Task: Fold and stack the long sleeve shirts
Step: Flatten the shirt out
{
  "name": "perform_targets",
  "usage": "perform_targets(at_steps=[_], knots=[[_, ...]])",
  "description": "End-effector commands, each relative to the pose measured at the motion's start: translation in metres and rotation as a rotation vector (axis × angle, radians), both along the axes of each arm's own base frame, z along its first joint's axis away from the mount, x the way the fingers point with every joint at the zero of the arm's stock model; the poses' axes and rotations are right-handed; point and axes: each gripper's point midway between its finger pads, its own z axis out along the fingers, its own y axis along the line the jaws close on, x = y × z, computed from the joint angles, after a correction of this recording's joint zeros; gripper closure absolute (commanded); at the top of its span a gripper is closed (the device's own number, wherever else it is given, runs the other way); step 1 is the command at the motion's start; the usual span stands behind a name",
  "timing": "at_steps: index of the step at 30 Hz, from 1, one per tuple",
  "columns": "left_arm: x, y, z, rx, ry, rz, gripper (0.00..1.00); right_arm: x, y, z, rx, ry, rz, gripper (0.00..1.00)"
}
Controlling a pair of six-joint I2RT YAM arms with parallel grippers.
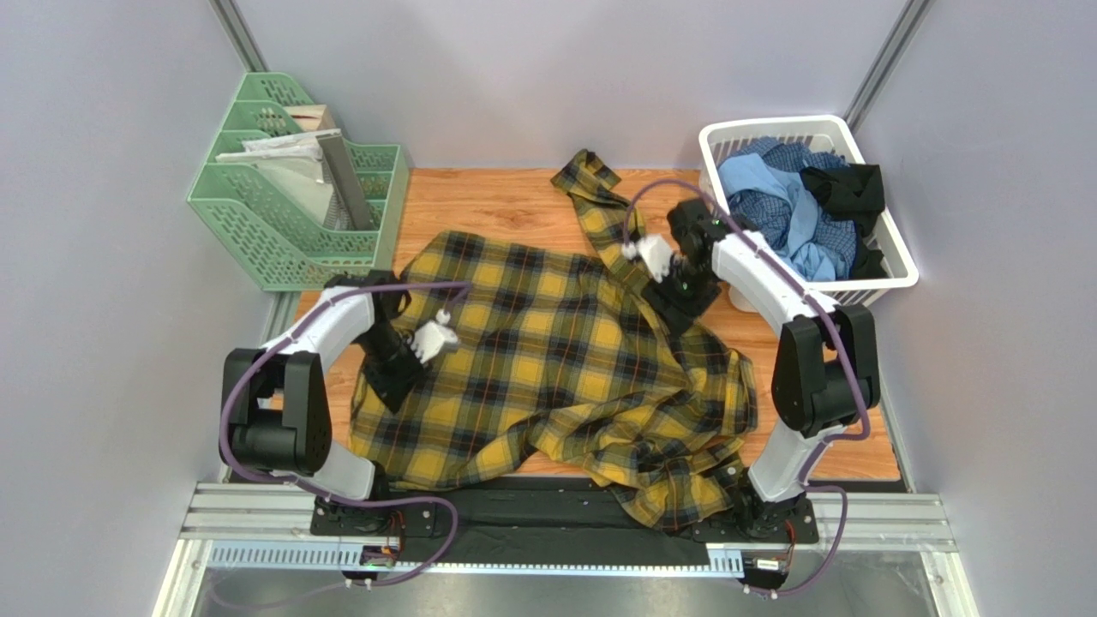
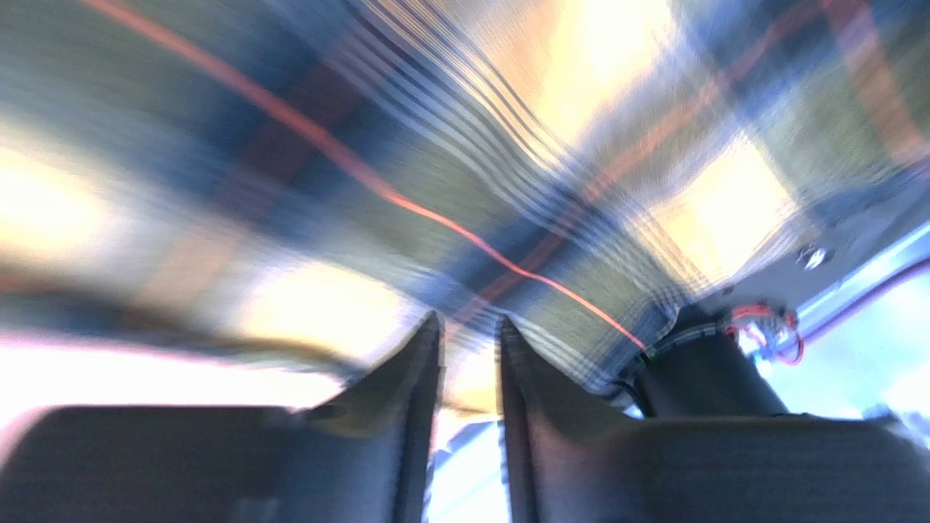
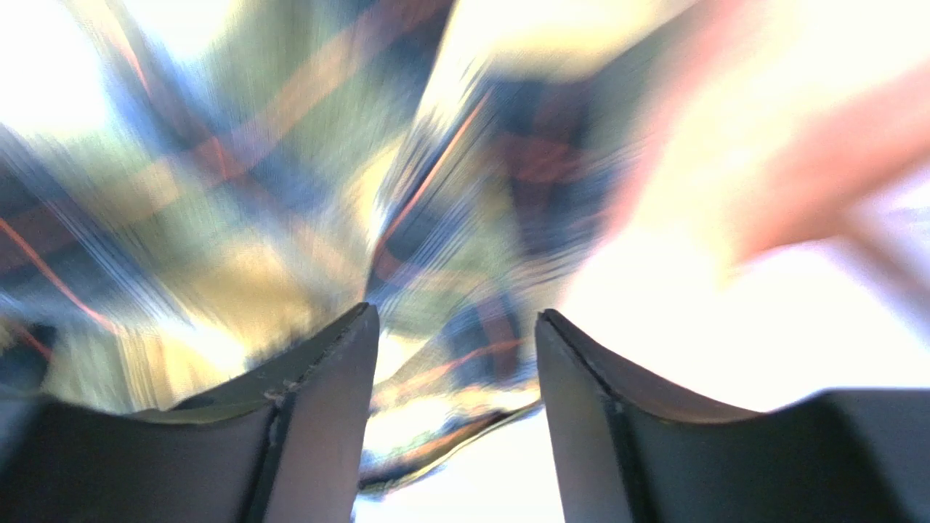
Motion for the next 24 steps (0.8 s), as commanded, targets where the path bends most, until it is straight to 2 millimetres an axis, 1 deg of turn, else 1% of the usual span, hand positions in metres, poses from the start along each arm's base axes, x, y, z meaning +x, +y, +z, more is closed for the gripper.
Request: perform_targets(at_steps=[1,2,3,4,5,6,7,8,9,10,11,13,14,15,16,17,18,19,21,22,24], knots=[[0.080,-0.038,0.064,-0.220,-0.251,0.117,0.59,0.075,0.047,0.087,0.178,-0.328,-0.088,0.37],[0.110,-0.039,0.081,-0.247,-0.349,0.146,0.57,0.092,0.048,0.080,0.128,-0.354,-0.104,0.31],[0.123,-0.044,0.090,-0.287,-0.380,0.168,0.56,0.112,0.066,0.098,0.133,-0.438,-0.093,0.30],[0.136,-0.045,0.094,-0.310,-0.391,0.210,0.52,0.122,0.074,0.101,0.119,-0.462,-0.087,0.29],[0.160,-0.042,0.109,-0.336,-0.455,0.295,0.51,0.136,0.071,0.098,0.042,-0.498,-0.108,0.23],[0.170,-0.043,0.114,-0.365,-0.468,0.334,0.51,0.156,0.095,0.101,0.033,-0.538,-0.093,0.22],[0.179,-0.042,0.114,-0.380,-0.463,0.369,0.43,0.167,0.103,0.094,0.016,-0.545,-0.095,0.21],[0.192,-0.039,0.120,-0.399,-0.491,0.428,0.39,0.180,0.108,0.097,-0.005,-0.584,-0.108,0.17],[0.199,-0.037,0.121,-0.402,-0.506,0.450,0.38,0.193,0.123,0.070,-0.028,-0.568,-0.095,0.16],[0.203,-0.036,0.121,-0.401,-0.517,0.458,0.37,0.211,0.136,0.087,0.000,-0.637,-0.109,0.16],[0.209,-0.033,0.120,-0.396,-0.541,0.469,0.37,0.222,0.139,0.085,-0.016,-0.665,-0.122,0.16],[0.214,-0.027,0.119,-0.367,-0.566,0.496,0.37,0.248,0.156,0.071,-0.003,-0.709,-0.132,0.17],[0.214,-0.027,0.117,-0.368,-0.569,0.496,0.37,0.256,0.158,0.064,-0.010,-0.725,-0.142,0.19],[0.214,-0.027,0.116,-0.367,-0.567,0.501,0.37,0.268,0.163,0.065,0.012,-0.770,-0.154,0.19],[0.214,-0.026,0.117,-0.363,-0.577,0.502,0.37,0.273,0.165,0.050,0.002,-0.771,-0.153,0.19],[0.213,-0.026,0.113,-0.362,-0.577,0.505,0.37,0.278,0.164,0.045,-0.005,-0.785,-0.153,0.19],[0.212,-0.025,0.112,-0.355,-0.583,0.504,0.37,0.286,0.167,0.046,0.010,-0.824,-0.162,0.19],[0.214,-0.023,0.111,-0.351,-0.591,0.504,0.37,0.289,0.166,0.034,-0.002,-0.821,-0.154,0.22],[0.213,-0.023,0.105,-0.341,-0.587,0.497,0.37,0.295,0.165,0.021,-0.032,-0.832,-0.128,0.25],[0.215,-0.021,0.105,-0.336,-0.597,0.493,0.37,0.297,0.161,0.006,-0.066,-0.826,-0.125,0.27],[0.220,-0.019,0.100,-0.326,-0.593,0.492,0.37,0.300,0.158,-0.008,-0.101,-0.820,-0.104,0.30]])
